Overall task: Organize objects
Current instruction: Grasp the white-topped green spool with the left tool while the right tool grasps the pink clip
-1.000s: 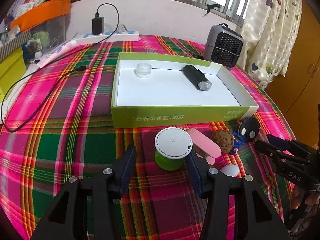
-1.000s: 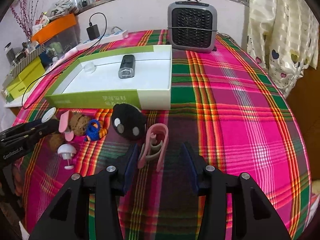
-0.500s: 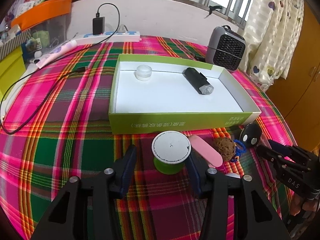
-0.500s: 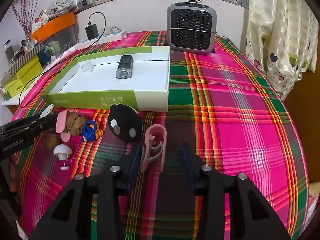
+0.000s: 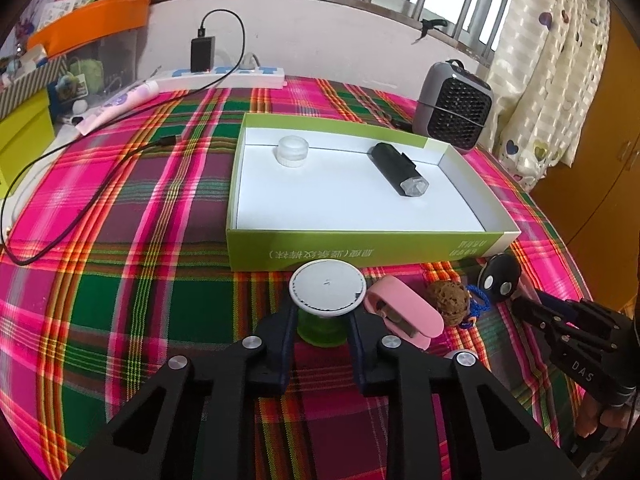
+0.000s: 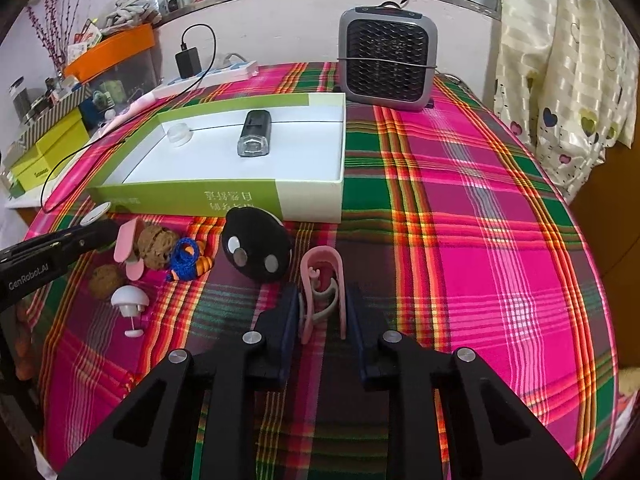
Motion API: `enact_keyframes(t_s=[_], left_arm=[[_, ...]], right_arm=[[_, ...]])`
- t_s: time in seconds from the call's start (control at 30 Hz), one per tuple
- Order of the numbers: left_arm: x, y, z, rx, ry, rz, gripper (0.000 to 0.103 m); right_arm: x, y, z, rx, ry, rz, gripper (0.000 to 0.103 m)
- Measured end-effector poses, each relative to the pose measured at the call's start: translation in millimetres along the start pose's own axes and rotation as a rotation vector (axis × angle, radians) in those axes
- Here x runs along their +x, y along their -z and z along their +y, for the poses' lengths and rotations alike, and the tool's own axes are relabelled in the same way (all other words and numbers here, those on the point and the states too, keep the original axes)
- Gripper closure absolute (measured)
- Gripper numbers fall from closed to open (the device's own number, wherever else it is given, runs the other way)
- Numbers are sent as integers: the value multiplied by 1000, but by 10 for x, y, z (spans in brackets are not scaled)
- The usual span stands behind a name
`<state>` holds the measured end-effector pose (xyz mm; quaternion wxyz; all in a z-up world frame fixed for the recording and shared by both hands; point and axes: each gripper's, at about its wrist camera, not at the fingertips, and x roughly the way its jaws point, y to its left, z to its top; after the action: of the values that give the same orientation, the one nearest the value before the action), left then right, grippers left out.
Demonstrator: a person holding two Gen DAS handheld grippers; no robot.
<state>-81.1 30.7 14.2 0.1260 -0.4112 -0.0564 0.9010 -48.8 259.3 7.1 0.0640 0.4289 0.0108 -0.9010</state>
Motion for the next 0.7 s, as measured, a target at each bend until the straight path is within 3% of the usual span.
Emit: enact_keyframes(t_s=[0.7], left_arm=[[-33, 15, -20, 20, -5, -8, 88]], right_arm=[[-9, 12, 14, 2, -17, -1, 79]])
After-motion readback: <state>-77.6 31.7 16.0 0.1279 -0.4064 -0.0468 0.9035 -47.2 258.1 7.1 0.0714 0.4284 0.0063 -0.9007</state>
